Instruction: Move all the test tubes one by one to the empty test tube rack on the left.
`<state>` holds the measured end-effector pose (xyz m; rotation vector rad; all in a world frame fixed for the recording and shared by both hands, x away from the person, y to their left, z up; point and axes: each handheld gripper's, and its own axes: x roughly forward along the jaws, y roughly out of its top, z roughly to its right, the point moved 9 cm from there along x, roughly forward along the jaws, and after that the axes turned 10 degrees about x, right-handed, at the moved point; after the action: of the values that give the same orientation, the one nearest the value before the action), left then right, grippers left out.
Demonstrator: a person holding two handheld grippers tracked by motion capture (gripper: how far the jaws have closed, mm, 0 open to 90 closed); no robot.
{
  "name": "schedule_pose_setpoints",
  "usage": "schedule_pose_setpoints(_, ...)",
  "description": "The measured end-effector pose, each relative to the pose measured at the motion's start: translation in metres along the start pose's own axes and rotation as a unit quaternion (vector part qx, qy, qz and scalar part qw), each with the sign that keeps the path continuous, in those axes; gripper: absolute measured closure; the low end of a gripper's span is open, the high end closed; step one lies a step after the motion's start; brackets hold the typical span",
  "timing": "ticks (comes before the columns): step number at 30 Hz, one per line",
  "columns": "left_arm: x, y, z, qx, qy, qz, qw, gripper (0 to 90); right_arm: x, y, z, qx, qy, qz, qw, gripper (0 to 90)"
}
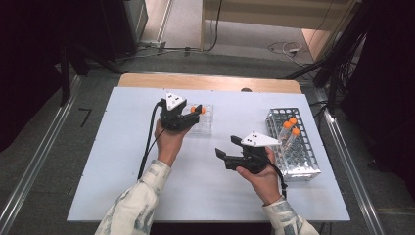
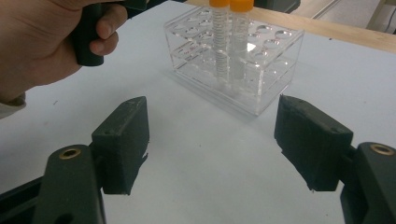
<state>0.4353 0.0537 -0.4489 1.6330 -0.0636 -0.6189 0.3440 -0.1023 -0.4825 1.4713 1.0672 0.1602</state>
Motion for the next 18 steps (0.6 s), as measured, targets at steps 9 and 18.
schedule_pose_setpoints(9, -0.016, -0.008, 0.003, -0.022, -0.008, -0.015, 0.9996, 12.7, -0.015, 0.005, 0.007, 0.0, -0.017, 0.02, 0.9996, 21.7)
schedule_pose_setpoints(18, -0.042, -0.021, 0.011, -0.02, -0.03, -0.005, 0.9993, 10.0, -0.062, 0.011, 0.047, 0.021, -0.07, 0.061, 0.9955, 21.8)
